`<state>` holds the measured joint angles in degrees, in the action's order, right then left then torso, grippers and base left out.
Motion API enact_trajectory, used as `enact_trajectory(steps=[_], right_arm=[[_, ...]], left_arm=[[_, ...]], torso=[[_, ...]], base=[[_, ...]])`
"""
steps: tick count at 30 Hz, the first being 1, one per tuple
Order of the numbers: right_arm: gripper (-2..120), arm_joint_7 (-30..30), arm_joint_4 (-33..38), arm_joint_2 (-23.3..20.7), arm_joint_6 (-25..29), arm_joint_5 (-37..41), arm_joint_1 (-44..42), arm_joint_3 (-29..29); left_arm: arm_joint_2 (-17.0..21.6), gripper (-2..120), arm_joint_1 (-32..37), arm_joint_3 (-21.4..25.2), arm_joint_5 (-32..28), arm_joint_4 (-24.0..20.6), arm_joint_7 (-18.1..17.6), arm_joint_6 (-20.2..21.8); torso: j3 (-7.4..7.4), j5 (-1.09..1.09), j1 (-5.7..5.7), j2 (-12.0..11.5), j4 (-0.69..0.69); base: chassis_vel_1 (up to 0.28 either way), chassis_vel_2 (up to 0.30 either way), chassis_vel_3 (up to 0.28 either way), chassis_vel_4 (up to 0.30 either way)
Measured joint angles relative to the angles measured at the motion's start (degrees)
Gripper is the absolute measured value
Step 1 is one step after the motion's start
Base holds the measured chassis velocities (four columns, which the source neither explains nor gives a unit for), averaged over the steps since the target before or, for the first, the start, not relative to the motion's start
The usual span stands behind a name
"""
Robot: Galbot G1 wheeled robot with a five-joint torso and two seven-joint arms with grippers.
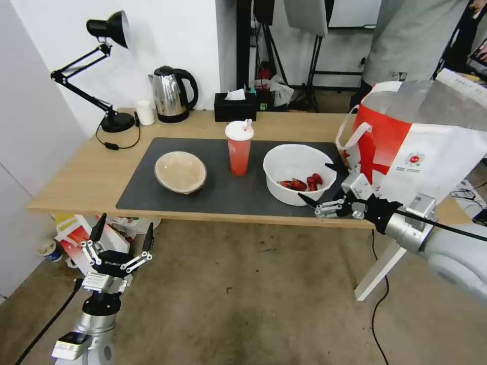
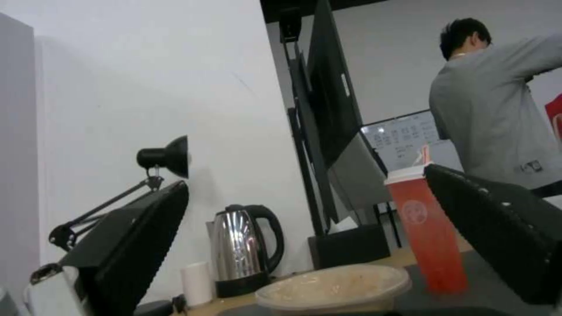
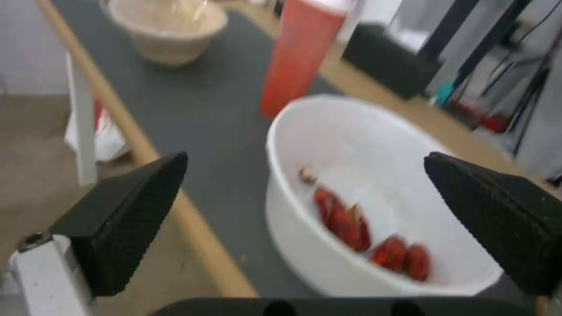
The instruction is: Pick up the trash from the table and place it into the takeout bag.
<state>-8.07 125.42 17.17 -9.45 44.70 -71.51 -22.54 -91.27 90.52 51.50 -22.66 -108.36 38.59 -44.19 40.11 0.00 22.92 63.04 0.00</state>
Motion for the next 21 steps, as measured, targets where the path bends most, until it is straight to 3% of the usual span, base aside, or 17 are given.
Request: enact_trajectory(steps=[6, 15, 21], right_arm=[[100, -0.89, -1.35, -0.37, -1.61, 1.05, 3.28, 3.62], [100, -1.53, -4.03, -0.11, -5.33, 4.74, 22.10, 18.66], [100, -1.62, -5.58, 0.96, -6.35, 5.58, 28.79, 24.84]], left_arm=[[-0.01, 100, 0.17, -0.59, 0.03, -0.02, 1.08, -0.03], [-0.03, 100, 0.75, -0.74, 0.03, -0.83, 1.87, -0.20], [-0.05, 100, 0.87, -0.71, 0.04, -0.87, 2.00, -0.38]], torso=[[0.00, 0.01, 0.00, 0.00, 0.00], [0.00, -0.01, 0.00, 0.00, 0.00], [0.01, 0.00, 0.00, -0.01, 0.00]], base=[[0.000, 0.000, 0.000, 0.000], [0.000, 0.000, 0.000, 0.000], [0.000, 0.000, 0.000, 0.000]])
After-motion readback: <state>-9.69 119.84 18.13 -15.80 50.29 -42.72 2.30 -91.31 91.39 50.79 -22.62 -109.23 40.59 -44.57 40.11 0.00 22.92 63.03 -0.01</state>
